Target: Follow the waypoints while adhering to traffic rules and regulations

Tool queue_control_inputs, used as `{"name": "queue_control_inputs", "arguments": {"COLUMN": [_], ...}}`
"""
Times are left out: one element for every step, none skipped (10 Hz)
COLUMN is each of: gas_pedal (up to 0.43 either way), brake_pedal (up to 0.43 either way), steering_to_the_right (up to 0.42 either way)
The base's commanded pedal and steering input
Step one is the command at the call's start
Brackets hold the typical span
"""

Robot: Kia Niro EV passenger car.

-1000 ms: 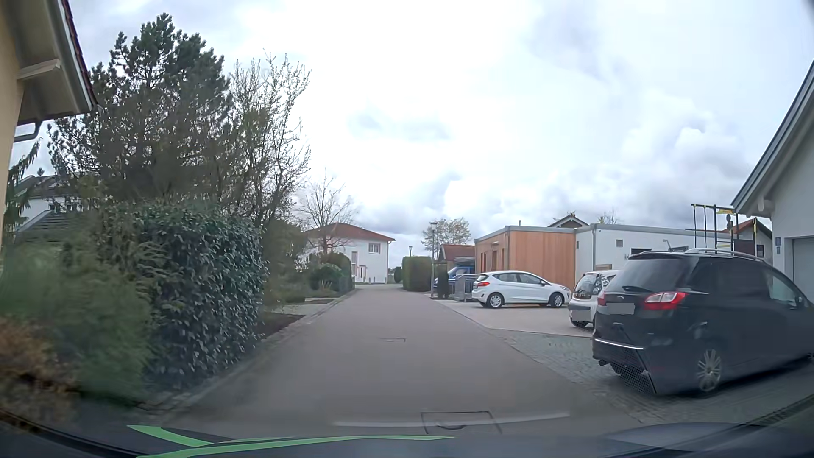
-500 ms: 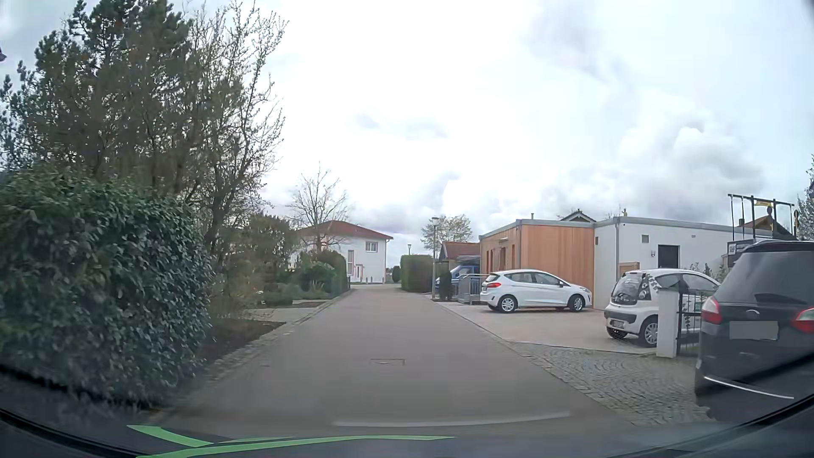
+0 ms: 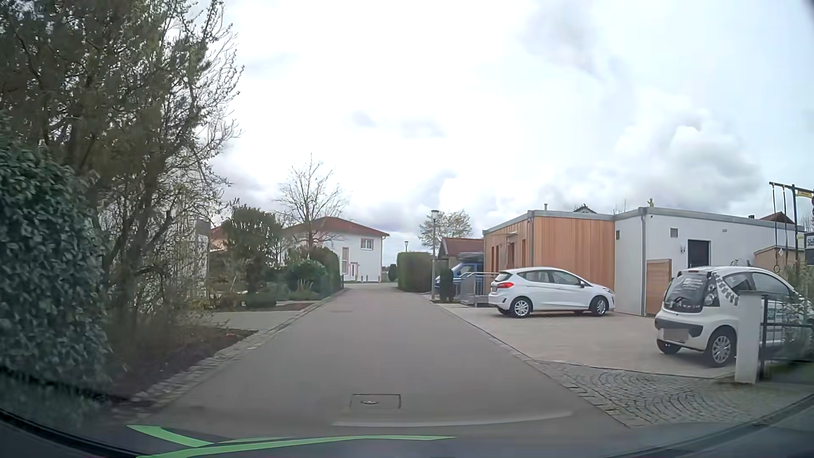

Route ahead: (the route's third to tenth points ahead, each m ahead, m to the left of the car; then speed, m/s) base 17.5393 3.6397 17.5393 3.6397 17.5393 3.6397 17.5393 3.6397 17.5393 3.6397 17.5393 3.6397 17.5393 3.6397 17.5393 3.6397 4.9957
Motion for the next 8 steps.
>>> {"name": "queue_control_inputs", "arguments": {"gas_pedal": [0.02, 0.02, 0.02, 0.02, 0.02, 0.02, 0.02, 0.02], "brake_pedal": [0.0, 0.0, 0.0, 0.0, 0.0, 0.0, 0.0, 0.0], "steering_to_the_right": [0.002, -0.003, -0.005, -0.008, -0.009, -0.011, -0.013, -0.018]}}
